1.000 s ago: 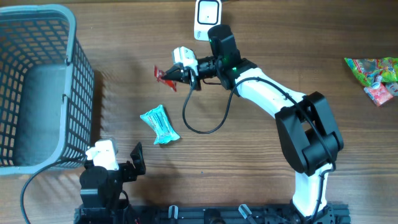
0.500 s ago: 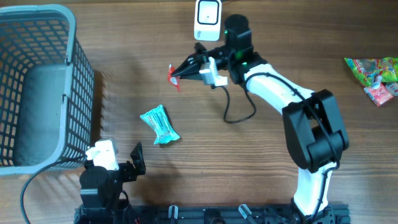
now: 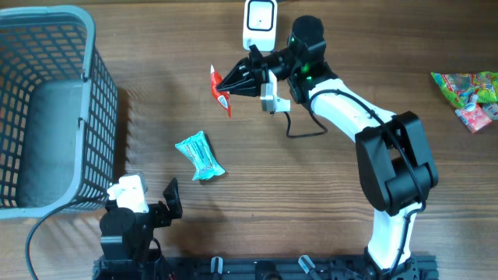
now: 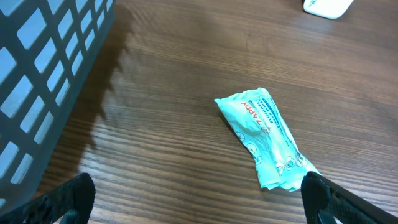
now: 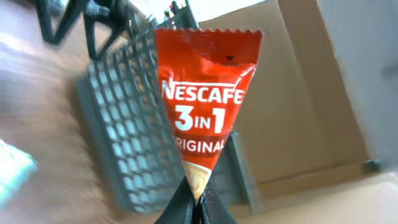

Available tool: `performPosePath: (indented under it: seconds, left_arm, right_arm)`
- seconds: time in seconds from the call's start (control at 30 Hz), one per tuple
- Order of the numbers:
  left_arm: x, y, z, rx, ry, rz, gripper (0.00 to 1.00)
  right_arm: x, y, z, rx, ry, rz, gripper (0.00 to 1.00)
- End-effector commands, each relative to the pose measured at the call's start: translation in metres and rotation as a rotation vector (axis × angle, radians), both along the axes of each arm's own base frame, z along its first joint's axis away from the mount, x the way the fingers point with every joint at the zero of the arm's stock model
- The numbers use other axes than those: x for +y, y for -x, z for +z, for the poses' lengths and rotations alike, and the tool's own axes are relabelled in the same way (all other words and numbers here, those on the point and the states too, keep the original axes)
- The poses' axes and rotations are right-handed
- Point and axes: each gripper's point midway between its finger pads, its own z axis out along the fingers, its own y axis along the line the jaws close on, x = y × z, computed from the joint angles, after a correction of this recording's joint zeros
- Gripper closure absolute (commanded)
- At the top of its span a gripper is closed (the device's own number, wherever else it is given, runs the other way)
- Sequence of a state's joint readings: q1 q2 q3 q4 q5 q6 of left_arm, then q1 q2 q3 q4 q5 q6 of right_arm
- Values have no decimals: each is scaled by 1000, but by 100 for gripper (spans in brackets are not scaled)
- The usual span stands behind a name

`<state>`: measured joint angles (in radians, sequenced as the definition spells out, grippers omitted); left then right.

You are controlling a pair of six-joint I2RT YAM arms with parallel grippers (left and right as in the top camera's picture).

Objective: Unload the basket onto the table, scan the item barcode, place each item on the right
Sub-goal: 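Carry the Nescafé stick to the white scanner and hold it there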

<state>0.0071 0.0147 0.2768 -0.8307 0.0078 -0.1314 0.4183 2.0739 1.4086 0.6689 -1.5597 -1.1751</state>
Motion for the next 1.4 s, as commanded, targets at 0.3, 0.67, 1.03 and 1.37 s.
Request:
performPosePath:
  seconds: [0.3,0.67,1.03,1.37]
  left_arm:
    - [1,0,0,-5,-24,-10,0]
    - [1,0,0,-5,-24,-10,0]
    - [1,0,0,-5,-24,-10,0]
    - [1,0,0,-5,-24,-9,0]
  right_arm:
    - [1,19,-30,1678,769,47,95]
    - [-21,-131,-46,2420,191,-565,95]
    - [-61,-201,-42,2559,-241,-953,95]
    - [-58,-244,-113,2834,-441,-849,95]
